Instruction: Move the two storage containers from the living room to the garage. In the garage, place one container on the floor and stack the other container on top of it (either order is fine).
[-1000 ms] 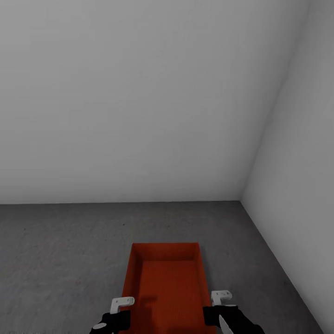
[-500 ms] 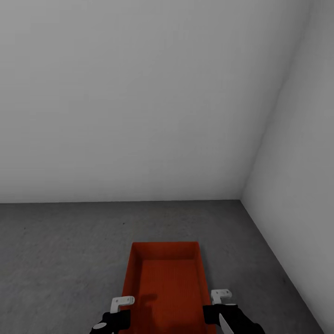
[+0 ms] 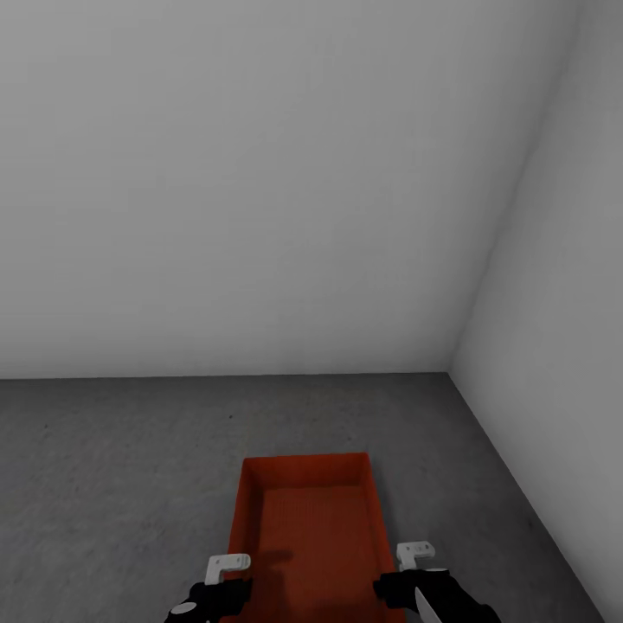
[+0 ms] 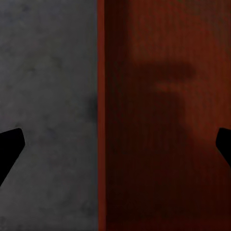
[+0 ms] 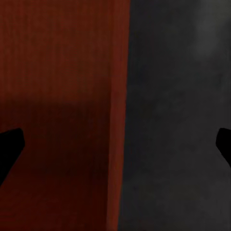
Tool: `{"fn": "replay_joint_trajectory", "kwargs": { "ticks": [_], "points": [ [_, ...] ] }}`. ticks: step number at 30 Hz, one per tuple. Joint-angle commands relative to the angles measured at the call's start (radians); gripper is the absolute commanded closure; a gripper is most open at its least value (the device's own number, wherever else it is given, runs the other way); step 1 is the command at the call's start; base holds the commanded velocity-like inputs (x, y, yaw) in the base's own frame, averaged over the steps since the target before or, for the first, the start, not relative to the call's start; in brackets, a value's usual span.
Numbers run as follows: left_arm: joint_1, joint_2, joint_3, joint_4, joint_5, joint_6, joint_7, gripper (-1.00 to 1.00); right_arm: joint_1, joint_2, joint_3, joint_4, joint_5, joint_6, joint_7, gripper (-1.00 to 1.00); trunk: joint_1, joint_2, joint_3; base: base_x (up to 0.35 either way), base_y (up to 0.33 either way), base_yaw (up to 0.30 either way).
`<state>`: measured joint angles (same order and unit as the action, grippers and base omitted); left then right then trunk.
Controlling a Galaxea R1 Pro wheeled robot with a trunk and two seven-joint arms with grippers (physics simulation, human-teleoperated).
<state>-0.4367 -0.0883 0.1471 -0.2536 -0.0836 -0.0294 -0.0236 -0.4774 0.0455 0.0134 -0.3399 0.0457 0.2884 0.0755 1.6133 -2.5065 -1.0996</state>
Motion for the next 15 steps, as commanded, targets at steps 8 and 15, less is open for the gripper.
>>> {"fn": "replay_joint_trajectory", "kwargs": {
  "ticks": [8, 15],
  "points": [
    [0.000, -0.001, 0.008, 0.001, -0.009, -0.003, -0.003, -1.00, 0.000, 0.000, 0.002, -0.002, 0.005, 0.006, 0.003, -1.00, 0.000, 0.000, -0.001, 0.000, 0.000, 0.000],
    [0.000, -0.001, 0.008, 0.001, -0.008, 0.002, -0.003, -1.00, 0.000, 0.000, 0.002, -0.002, 0.005, 0.006, 0.003, -1.00, 0.000, 0.000, -0.001, 0.000, 0.000, 0.000]
  ]
}}
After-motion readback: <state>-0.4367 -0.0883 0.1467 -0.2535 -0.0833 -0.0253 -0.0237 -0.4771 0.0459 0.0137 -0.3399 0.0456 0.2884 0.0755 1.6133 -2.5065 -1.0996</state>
